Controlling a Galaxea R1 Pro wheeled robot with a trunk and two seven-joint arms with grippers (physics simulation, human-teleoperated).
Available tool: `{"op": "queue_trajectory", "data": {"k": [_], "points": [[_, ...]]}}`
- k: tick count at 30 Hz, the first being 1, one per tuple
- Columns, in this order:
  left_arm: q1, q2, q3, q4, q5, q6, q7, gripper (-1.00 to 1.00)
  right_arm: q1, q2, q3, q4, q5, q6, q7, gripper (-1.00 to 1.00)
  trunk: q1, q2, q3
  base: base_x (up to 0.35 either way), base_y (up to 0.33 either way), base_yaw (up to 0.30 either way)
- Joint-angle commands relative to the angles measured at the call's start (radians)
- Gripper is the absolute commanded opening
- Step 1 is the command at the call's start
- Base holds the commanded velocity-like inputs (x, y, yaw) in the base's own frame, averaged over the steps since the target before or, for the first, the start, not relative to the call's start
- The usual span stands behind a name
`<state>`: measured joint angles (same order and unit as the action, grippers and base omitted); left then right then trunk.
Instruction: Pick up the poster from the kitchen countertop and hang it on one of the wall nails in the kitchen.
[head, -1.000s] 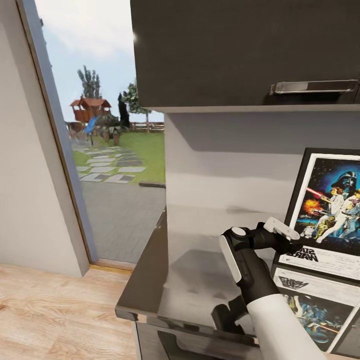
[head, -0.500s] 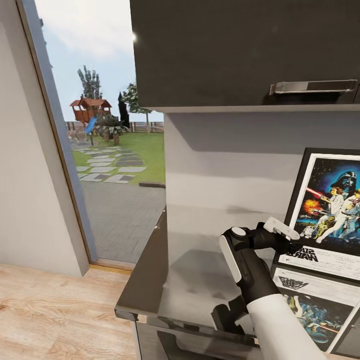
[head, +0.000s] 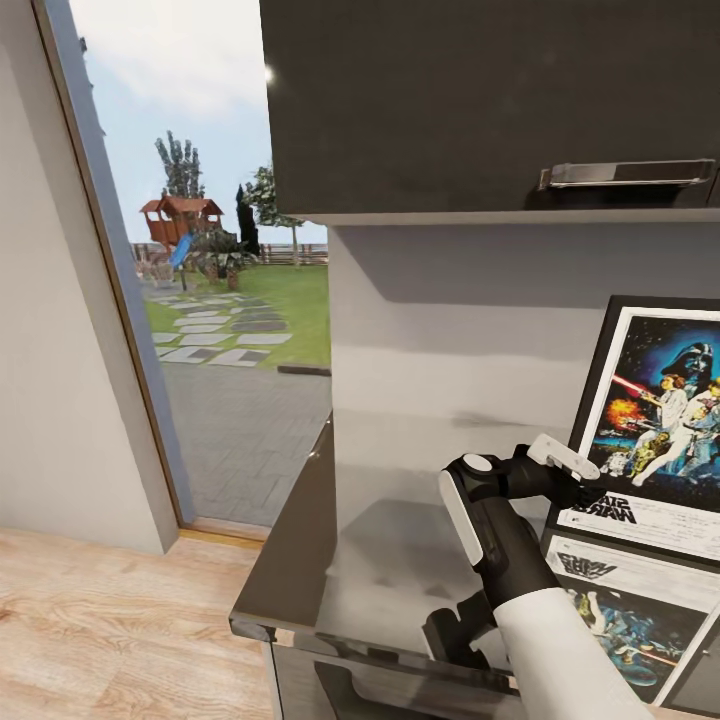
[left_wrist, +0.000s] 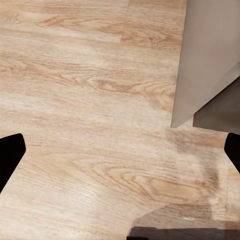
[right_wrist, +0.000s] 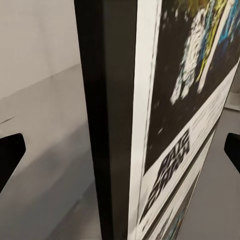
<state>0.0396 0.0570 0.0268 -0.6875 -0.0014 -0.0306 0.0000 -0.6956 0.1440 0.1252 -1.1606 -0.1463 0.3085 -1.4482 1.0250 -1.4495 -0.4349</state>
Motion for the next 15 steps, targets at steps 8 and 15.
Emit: {"op": "queue_trajectory", "data": {"k": [8,15], "points": [[0.000,0.000,0.001,-0.001,0.000,-0.002,0.000,1.00,-0.001,0.000,0.002,-0.001,-0.006,0.011,-0.006,1.00,0.000,-0.001,-0.001,0.000,-0.043,0.000],[0.000,0.000,0.001,-0.001,0.000,-0.002,0.000,1.00,-0.001,0.000,0.003,-0.001,-0.006,0.011,-0.006,-1.00,0.000,-0.001,-0.001,0.000,-0.016,0.000]]}}
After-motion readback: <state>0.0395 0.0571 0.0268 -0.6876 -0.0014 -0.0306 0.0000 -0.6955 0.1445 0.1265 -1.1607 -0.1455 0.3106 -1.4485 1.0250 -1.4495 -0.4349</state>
